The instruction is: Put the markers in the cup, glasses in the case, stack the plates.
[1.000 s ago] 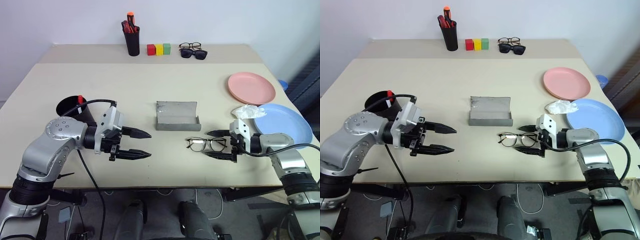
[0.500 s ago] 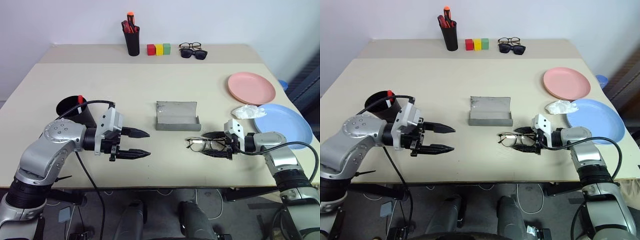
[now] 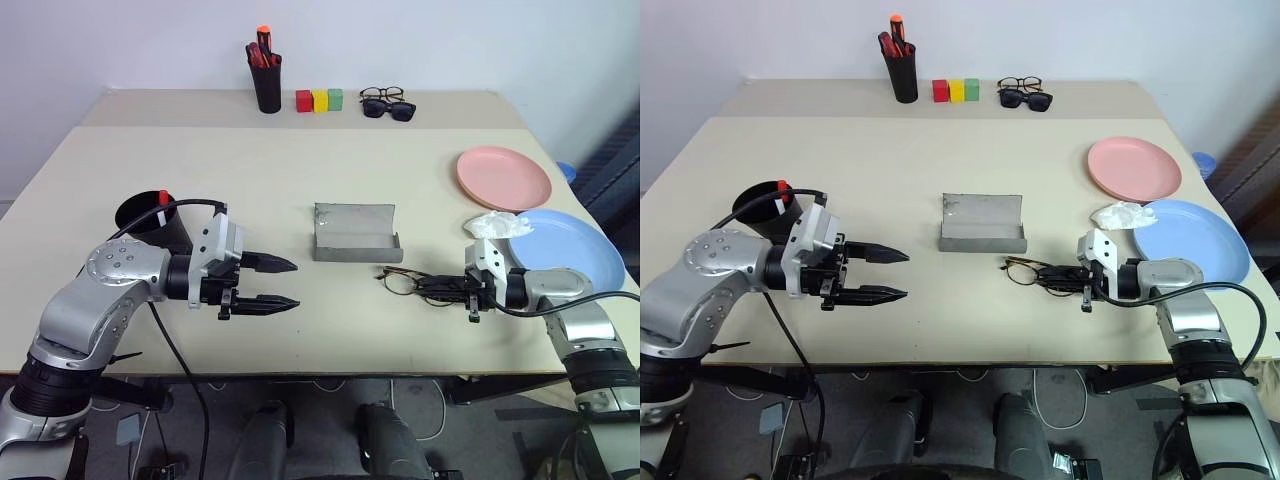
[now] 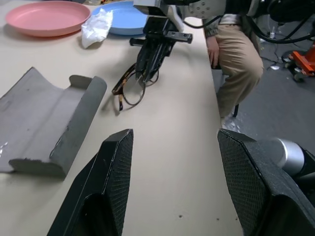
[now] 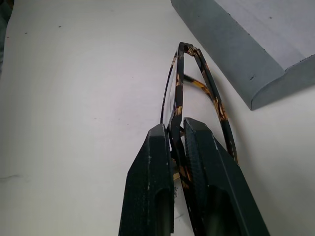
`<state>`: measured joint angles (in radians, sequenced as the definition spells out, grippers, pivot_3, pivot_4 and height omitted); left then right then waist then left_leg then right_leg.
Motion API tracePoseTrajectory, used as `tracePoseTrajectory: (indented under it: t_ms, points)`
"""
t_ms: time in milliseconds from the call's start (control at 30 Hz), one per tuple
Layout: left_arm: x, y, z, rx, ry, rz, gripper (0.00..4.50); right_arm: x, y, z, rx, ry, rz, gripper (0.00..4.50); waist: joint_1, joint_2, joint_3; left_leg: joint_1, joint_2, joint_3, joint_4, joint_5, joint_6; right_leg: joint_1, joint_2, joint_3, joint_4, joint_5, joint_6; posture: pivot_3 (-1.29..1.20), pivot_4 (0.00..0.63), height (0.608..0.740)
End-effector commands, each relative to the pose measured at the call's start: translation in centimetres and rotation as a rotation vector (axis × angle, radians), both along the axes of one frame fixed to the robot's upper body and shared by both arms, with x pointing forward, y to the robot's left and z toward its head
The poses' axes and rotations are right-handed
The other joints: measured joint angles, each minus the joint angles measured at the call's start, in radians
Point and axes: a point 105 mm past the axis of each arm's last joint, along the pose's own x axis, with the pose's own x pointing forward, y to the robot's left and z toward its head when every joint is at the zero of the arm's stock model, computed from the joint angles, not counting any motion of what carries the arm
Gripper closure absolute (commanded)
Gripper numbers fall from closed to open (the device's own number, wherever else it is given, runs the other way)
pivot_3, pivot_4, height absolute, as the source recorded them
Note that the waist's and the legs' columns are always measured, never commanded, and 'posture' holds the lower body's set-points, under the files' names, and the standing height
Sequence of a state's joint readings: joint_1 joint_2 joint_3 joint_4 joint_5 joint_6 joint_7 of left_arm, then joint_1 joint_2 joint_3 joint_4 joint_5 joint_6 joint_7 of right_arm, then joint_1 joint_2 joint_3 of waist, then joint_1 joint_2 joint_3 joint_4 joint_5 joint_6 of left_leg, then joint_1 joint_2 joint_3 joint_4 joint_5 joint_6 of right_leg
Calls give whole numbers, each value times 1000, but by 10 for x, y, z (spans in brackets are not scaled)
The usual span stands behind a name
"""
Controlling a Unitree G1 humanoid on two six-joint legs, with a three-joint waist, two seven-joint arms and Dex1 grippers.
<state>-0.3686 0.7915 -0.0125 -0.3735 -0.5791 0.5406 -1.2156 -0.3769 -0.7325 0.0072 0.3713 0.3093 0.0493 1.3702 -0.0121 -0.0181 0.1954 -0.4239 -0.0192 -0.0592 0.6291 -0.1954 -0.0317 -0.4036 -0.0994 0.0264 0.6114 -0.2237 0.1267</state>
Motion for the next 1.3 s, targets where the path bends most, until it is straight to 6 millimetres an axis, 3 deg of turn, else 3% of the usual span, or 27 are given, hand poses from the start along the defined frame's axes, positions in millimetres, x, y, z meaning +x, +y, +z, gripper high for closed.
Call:
tracePoseTrajectory:
  t_ms: [33,200,300,467,600,733,1000,1100,1300]
  points:
    - [-1,-2,9,-20,-41,-9,1726,-2,-6,35,55,-45,-8,4469,0,1,1,-1,0,0,0,0,0,0,0,0,0,0,0,0,150,740]
    - [-4,1,7,-22,-26,1,1726,11,19,88,173,-125,61,4469,-18,3,2,-1,1,0,-1,0,0,-3,0,1,1,1,-1,0,150,740]
    - [-5,2,5,-20,-21,5,1726,27,34,100,188,-171,80,4469,-27,3,2,-1,1,-1,-1,0,0,-4,1,0,1,1,-1,0,150,740]
    - [-8,1,4,-21,-21,21,1726,66,71,82,152,-241,97,4469,-32,2,1,-1,1,0,-2,0,0,-4,1,0,0,1,-1,0,150,740]
    - [-11,2,5,-26,-14,56,1726,82,91,69,155,-235,93,4469,-29,3,2,-2,1,0,-3,0,0,-4,1,0,1,1,-1,0,150,740]
    - [-16,5,5,-28,-4,89,1726,92,105,58,142,-228,80,4469,-33,3,2,-2,0,-1,-2,0,0,-4,2,0,1,1,-1,0,150,740]
    - [-21,9,4,-29,3,138,1726,93,109,45,88,-176,105,4469,-33,4,3,-1,0,-1,-3,0,0,-4,2,0,2,1,-1,0,150,740]
    - [-19,11,4,-31,-1,154,1726,90,105,38,61,-146,120,3227,-33,4,3,-1,0,-1,-3,0,0,-4,2,0,3,1,-1,0,150,740]
    - [-15,16,3,-48,5,201,1726,88,93,38,50,-150,113,229,-34,4,3,0,0,-1,-4,0,0,-4,2,0,3,1,-1,0,150,740]
